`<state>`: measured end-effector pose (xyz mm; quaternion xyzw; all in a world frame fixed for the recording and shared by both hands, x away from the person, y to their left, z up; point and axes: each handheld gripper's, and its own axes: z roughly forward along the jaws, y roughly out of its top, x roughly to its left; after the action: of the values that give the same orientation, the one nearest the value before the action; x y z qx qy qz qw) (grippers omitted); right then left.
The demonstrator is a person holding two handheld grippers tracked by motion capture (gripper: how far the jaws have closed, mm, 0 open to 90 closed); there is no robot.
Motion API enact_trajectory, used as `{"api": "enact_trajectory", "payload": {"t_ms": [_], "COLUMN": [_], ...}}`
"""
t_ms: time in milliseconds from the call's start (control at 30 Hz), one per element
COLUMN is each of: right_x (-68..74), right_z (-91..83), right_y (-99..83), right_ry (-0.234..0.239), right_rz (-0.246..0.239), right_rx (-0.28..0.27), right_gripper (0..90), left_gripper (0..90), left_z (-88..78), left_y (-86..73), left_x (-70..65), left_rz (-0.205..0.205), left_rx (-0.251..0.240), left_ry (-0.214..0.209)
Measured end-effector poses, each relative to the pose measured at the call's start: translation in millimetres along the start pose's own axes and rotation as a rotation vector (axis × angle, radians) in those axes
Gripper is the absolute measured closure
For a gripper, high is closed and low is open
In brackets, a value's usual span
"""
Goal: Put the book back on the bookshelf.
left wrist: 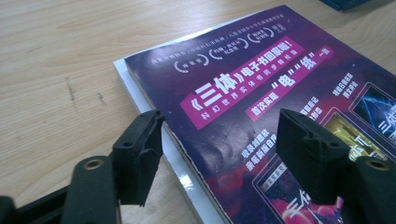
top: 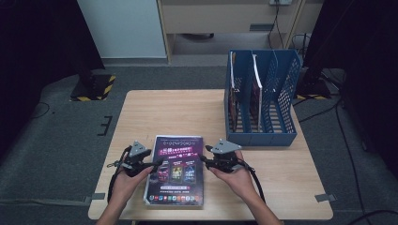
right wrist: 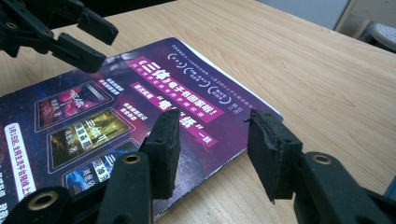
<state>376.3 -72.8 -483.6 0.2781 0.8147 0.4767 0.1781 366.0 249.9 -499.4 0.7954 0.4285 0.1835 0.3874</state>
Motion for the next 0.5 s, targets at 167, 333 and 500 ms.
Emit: {"api": "enact_trajectory", "payload": {"t_ms": [167, 333, 500], "right_x": [-0.6, 0.1, 0.7], "right_z": [1.6, 3.4, 5.5], "right_y": [-1.4, -2.3, -3.7], "right_ry": [0.008, 0.011, 0.019], "right_rz": [0.015, 0.021, 0.030], "right_rx": [0.006, 0.019, 0.032], "right_gripper": [52.3, 44.9, 40.2], "left_gripper": [36.0, 36.2, 35.6], "left_z": [5.2, 10.0, 12.8], "left_y": [-1.1, -3.9, -5.3], "left_x": [-0.4, 4.3, 6.7], "left_rz": [-0.001, -0.020, -0.046], "left_rx": [0.023, 0.058, 0.058], "left_ry": [0.002, 0.010, -0.016]}}
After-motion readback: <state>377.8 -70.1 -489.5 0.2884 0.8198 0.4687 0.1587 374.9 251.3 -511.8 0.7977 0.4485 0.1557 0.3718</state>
